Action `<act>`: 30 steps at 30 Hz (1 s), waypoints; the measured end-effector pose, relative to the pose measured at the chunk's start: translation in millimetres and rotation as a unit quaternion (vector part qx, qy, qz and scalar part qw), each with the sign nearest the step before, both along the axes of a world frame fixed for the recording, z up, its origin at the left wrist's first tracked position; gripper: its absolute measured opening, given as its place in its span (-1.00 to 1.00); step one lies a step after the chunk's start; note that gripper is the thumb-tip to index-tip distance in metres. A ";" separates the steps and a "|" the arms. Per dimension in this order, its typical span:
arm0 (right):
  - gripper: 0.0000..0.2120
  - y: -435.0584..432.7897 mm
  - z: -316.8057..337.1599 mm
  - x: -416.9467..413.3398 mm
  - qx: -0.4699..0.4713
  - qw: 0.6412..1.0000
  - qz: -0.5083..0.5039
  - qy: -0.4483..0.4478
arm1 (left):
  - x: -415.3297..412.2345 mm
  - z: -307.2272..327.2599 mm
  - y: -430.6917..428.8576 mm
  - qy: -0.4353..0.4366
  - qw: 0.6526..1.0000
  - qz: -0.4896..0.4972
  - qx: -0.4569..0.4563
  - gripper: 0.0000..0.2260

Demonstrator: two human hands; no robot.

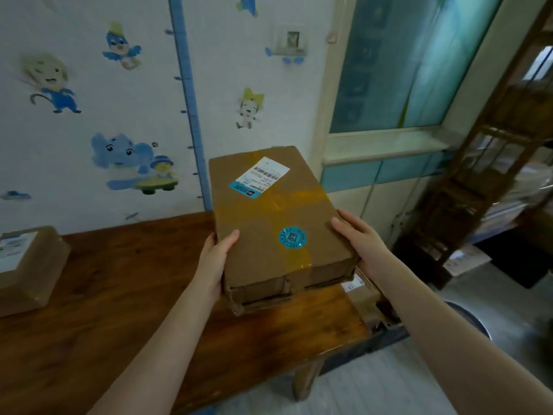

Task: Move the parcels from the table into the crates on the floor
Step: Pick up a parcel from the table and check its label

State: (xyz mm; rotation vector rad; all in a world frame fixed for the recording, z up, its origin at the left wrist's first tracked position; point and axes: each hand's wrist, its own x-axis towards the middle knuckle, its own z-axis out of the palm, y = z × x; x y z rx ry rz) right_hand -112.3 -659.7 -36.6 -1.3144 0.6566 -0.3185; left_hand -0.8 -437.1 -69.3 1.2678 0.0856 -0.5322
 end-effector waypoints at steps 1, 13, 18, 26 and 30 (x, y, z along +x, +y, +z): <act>-0.50 -10.6 -1.4 -3.3 -0.001 1.000 -0.001 0.004 | -2.3 -0.1 -10.4 -0.003 1.000 -0.003 0.000 -0.54; -0.49 -197.9 -30.4 -16.4 -0.013 0.996 -0.070 0.045 | 7.8 -33.7 -218.7 0.008 0.999 -0.053 0.002 -0.54; -0.50 -291.5 -35.4 -1.5 -0.021 0.994 -0.092 0.063 | 25.9 -45.7 -316.8 0.047 0.997 -0.067 0.002 -0.58; -0.52 -425.7 -62.2 1.9 0.003 0.990 -0.106 0.090 | 39.7 -65.1 -451.4 0.070 0.993 -0.091 0.018 -0.60; -0.54 -495.3 -88.6 3.1 0.019 0.990 -0.093 0.108 | 36.0 -90.9 -516.6 0.079 0.994 -0.074 0.025 -0.60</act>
